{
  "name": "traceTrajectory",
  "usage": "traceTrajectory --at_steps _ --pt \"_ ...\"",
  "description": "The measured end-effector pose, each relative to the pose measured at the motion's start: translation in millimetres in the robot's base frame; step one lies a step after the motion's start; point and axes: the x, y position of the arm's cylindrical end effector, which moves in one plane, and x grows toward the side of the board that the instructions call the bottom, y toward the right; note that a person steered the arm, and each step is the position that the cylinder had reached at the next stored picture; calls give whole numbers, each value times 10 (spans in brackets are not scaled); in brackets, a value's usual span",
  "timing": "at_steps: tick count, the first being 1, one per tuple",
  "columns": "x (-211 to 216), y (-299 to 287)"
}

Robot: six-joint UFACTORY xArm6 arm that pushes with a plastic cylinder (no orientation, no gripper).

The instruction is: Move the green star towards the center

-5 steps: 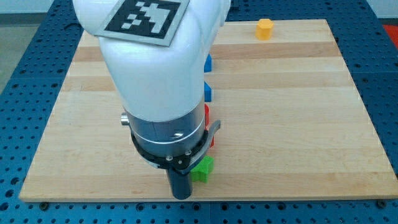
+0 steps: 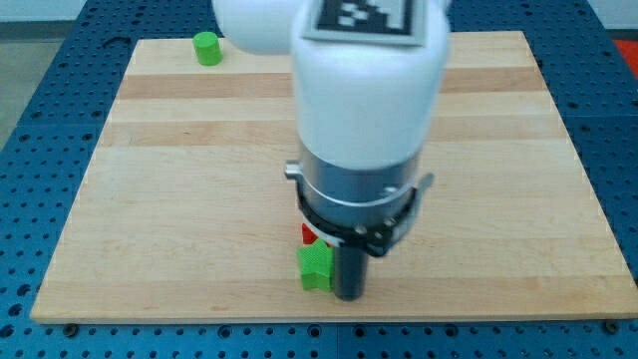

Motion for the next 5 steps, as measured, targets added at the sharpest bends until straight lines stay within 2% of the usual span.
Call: traceTrajectory --at_steps 1,3,5 --pt "-51 -87" --pt "-146 -767" --pt "-385 -771"
